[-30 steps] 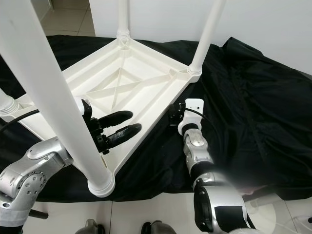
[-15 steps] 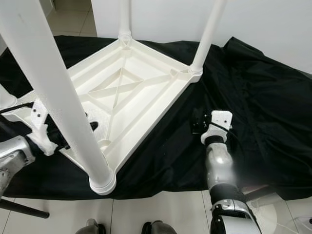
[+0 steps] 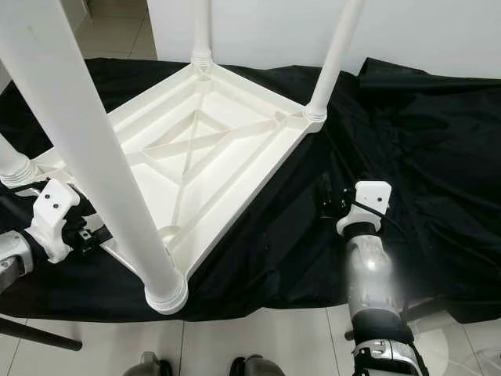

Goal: Building children table

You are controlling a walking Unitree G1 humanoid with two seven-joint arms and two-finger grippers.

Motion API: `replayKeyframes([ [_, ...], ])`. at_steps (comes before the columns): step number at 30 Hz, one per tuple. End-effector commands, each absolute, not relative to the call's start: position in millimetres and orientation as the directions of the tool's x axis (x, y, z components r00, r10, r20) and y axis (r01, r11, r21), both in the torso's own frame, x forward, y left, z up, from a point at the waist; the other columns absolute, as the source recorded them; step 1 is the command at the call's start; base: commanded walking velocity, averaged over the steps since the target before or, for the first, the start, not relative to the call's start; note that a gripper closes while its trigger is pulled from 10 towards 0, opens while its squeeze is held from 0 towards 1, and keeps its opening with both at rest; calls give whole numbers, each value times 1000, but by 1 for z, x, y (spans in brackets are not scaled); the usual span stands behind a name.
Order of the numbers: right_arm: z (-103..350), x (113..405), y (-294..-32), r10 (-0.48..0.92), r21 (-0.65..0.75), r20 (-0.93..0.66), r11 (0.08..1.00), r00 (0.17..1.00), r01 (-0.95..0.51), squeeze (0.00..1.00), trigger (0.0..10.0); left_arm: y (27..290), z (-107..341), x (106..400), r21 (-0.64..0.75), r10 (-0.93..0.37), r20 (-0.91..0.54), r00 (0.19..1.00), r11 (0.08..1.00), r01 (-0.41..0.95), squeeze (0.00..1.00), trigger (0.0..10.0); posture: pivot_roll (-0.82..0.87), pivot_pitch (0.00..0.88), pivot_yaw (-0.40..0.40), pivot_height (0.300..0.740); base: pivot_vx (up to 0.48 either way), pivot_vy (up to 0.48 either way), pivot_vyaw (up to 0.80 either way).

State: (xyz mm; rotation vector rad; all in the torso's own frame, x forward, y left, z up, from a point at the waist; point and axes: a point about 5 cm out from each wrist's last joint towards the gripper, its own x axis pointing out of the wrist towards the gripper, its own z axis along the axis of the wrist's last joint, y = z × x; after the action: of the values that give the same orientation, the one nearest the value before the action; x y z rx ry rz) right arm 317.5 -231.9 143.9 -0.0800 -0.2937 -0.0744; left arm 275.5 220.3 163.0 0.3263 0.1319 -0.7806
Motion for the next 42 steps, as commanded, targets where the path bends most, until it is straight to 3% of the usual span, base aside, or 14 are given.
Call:
replayKeyframes([
  [1,140,314,-238,-82,-64,272,993,959,103,0,10000,215,142,263,114,-803,-365,472,464,878,0,10000,14,159,-41,740,0,0,0],
  [6,140,313,-239,-81,-66,267,993,960,102,0,10000,216,141,265,112,-809,-378,451,443,889,0,10000,13,157,-43,740,0,0,0],
  [7,141,313,-239,-79,-72,267,992,960,101,0,10000,216,141,264,107,-812,-388,435,430,897,788,10000,8,158,-41,740,0,0,0],
  [8,141,313,-239,-79,-72,267,992,960,101,0,10000,216,141,264,107,-812,-388,435,430,897,788,10000,8,158,-41,740,0,0,0],
  [9,142,312,-240,-79,-75,263,992,961,102,0,10000,218,140,264,88,-815,-401,419,421,903,1000,10000,8,158,-41,740,0,0,0],
  [10,144,311,-243,-85,-83,261,990,962,110,0,10000,226,140,263,50,-819,-421,390,409,911,1000,10000,-3,157,-38,740,0,0,0],
  [14,144,310,-244,-89,-82,258,990,962,114,0,10000,230,140,265,81,-804,-431,409,418,905,1000,10000,-1,156,-41,740,0,0,0],
  [15,143,309,-245,-91,-84,255,990,963,115,0,10000,231,139,266,85,-799,-440,411,419,904,918,10000,0,156,-41,740,0,0,0],
  [16,143,309,-245,-91,-86,252,990,963,116,0,10000,230,138,265,96,-797,-453,400,402,910,0,10000,-5,154,-41,740,0,0,0],
  [20,142,309,-245,-88,-91,249,989,965,113,0,10000,232,138,263,87,-801,-468,373,378,922,0,10000,-9,152,-40,740,0,0,0],
  [27,143,310,-248,-94,-91,247,989,964,119,0,10000,236,155,269,96,-817,-406,410,408,908,0,10000,-7,145,-38,740,0,0,0],
  [42,146,316,-241,-68,-98,244,991,967,95,0,10000,218,137,292,264,-757,-468,456,372,890,0,10000,-7,125,-43,740,0,0,0],
])
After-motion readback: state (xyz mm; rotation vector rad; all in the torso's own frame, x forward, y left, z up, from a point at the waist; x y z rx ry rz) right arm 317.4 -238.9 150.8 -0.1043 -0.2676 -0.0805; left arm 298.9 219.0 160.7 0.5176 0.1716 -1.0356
